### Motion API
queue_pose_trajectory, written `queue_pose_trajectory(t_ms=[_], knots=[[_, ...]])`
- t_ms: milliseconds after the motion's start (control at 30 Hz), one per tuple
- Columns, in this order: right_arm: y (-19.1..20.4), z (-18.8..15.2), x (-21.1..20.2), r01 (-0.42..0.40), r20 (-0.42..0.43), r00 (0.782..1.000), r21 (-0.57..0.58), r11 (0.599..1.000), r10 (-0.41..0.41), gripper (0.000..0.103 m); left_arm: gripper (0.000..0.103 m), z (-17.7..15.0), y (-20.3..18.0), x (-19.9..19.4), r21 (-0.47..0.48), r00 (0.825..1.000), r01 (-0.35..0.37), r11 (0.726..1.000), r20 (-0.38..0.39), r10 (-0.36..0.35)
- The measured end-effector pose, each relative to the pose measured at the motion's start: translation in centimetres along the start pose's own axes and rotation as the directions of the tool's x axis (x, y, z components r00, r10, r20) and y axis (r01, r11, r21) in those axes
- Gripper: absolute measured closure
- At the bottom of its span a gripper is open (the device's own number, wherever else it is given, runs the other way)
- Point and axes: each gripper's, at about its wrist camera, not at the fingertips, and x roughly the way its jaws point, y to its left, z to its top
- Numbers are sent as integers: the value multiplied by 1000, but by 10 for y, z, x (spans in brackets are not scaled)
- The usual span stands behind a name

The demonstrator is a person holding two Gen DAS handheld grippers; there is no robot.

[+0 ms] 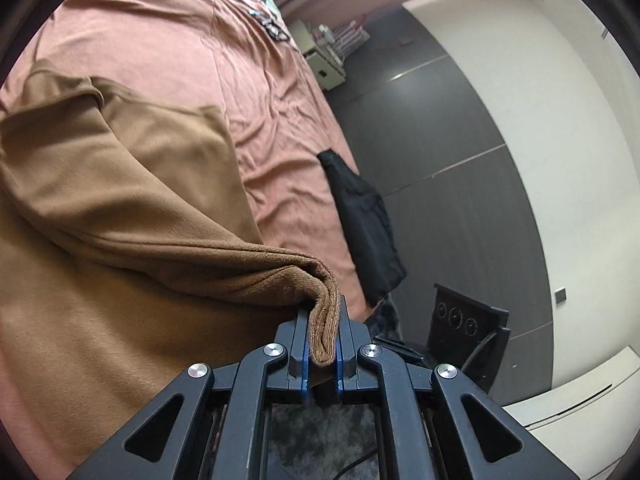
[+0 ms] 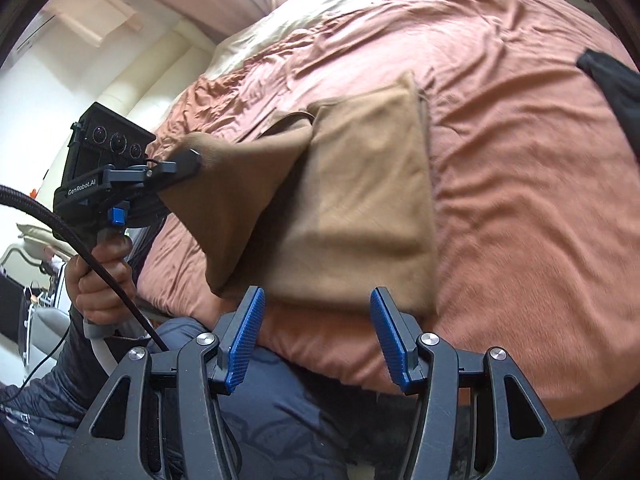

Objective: Fold small clothes
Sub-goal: 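Lift the folded shirt edge with the left gripper and fold it over, then open the left gripper and release the folded edge onto the shirt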

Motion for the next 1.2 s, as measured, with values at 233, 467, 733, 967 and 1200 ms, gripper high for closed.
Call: queue_pose_trajectory(t_ms=[233, 467, 733, 967, 1200], knots=[[-6, 0, 3, 18, -15, 1000, 31, 999, -18, 37, 47, -8, 0, 16, 19, 997, -56, 998, -51, 57], [0, 11, 17, 55, -48, 997, -2, 998, -55, 37, 34, -12, 19, -29, 32, 986, -166, 986, 4, 166], [18, 33, 41, 87, -91, 991, -97, 991, -96, 37, 34, -29, 51, -72, -1, 948, -319, 948, 15, 319], [31, 48, 72, 154, -142, 974, -161, 975, -177, 51, 34, -47, 79, -87, -55, 917, -398, 916, -5, 398], [40, 54, 97, 182, -182, 958, -206, 962, -220, 84, 35, -63, 103, -85, -93, 893, -449, 888, -37, 448]])
